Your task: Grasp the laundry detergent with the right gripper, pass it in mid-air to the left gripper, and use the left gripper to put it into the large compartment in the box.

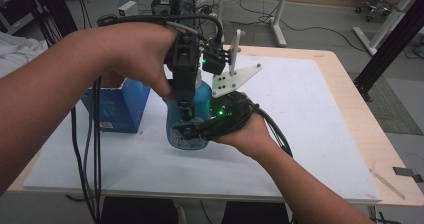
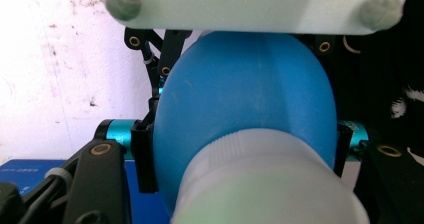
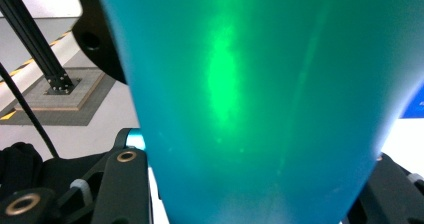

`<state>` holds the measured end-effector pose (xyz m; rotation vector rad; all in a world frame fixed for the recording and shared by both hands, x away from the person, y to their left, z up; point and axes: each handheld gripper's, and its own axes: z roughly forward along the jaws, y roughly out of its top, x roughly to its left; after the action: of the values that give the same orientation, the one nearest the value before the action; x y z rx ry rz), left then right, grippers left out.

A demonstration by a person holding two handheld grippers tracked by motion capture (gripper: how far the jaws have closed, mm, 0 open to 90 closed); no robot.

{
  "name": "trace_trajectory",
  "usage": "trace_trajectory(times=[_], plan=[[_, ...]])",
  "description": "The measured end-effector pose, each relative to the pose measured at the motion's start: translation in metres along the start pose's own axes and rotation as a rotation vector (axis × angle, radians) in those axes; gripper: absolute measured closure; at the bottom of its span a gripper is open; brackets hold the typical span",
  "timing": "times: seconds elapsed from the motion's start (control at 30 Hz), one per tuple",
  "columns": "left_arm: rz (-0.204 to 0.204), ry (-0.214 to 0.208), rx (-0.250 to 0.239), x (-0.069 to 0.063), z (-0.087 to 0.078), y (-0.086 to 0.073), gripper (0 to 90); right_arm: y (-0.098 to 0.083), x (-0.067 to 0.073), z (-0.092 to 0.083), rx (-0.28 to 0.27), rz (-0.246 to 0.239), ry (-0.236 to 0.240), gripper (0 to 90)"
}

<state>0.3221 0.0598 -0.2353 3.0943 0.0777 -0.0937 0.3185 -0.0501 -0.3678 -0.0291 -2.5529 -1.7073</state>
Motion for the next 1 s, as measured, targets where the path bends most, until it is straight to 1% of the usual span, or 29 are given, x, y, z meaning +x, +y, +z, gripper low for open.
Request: trace_trajectory(times=[0.1,0.13,0.27,0.33,0.37,0.4,0.43,0.5,0.53,0.57,0.63,0.67,0.7,0.73,0.77,0.8,0.87,0.9,0.97,1.0], plan=[[-0.006,-0.004,0.005,-0.001,0.0,0.0,38.1,0.0,0.001,0.0,0.001,0.001,0.005,46.1],[-0.001,-0.002,0.002,0.0,0.0,0.0,38.1,0.0,0.001,0.0,0.003,0.0,0.004,46.0],[-0.004,-0.008,-0.003,0.0,-0.001,0.0,38.1,0.0,0.001,-0.001,0.0,-0.004,0.003,44.7],[-0.012,-0.015,-0.005,0.0,-0.002,0.0,38.1,0.0,0.001,-0.002,-0.001,0.002,0.012,42.4],[-0.005,-0.013,-0.007,0.0,-0.003,0.0,38.1,0.0,0.001,-0.003,-0.007,0.003,0.012,38.5],[-0.005,-0.013,-0.007,0.0,-0.003,0.0,38.0,0.0,0.001,-0.003,-0.007,0.003,0.012,38.5],[-0.014,-0.011,-0.008,0.0,-0.003,0.0,38.1,0.001,0.001,-0.005,0.007,0.025,0.02,31.6],[-0.02,-0.007,-0.008,0.001,-0.004,-0.002,38.1,0.0,0.001,-0.009,0.033,0.028,0.023,27.5],[-0.027,-0.006,-0.007,0.001,-0.005,-0.002,38.0,-0.001,0.001,-0.011,0.048,0.029,0.013,23.9],[-0.023,-0.007,-0.004,0.001,-0.006,-0.003,38.1,-0.001,0.001,-0.014,0.061,0.024,0.002,22.6],[-0.034,-0.008,-0.007,0.002,-0.006,-0.005,38.0,-0.002,0.001,-0.02,0.076,0.034,0.007,22.5],[-0.034,-0.008,-0.007,0.002,-0.006,-0.005,38.0,-0.002,0.001,-0.02,0.076,0.034,0.007,22.5],[-0.041,-0.01,0.002,0.003,-0.008,-0.007,38.0,-0.002,0.0,-0.027,0.089,0.036,-0.007,15.9],[-0.046,-0.009,0.001,0.003,-0.008,-0.008,38.0,-0.001,-0.001,-0.029,0.102,0.037,-0.026,12.9],[-0.053,-0.01,0.0,0.003,-0.008,-0.009,38.0,-0.001,-0.001,-0.032,0.109,0.035,-0.034,12.9],[-0.055,-0.008,0.003,0.004,-0.009,-0.009,38.0,-0.001,-0.002,-0.035,0.115,0.038,-0.032,12.9],[-0.068,-0.01,0.001,0.005,-0.01,-0.011,38.0,-0.002,-0.004,-0.04,0.126,0.031,-0.051,12.8],[-0.071,-0.011,-0.001,0.006,-0.011,-0.012,38.0,-0.001,-0.005,-0.043,0.133,0.036,-0.052,12.8],[-0.09,-0.011,-0.003,0.006,-0.012,-0.014,38.0,0.0,-0.006,-0.047,0.159,0.024,-0.063,11.1],[-0.09,-0.01,-0.005,0.007,-0.013,-0.015,38.0,0.001,-0.007,-0.049,0.171,0.023,-0.062,10.9]])
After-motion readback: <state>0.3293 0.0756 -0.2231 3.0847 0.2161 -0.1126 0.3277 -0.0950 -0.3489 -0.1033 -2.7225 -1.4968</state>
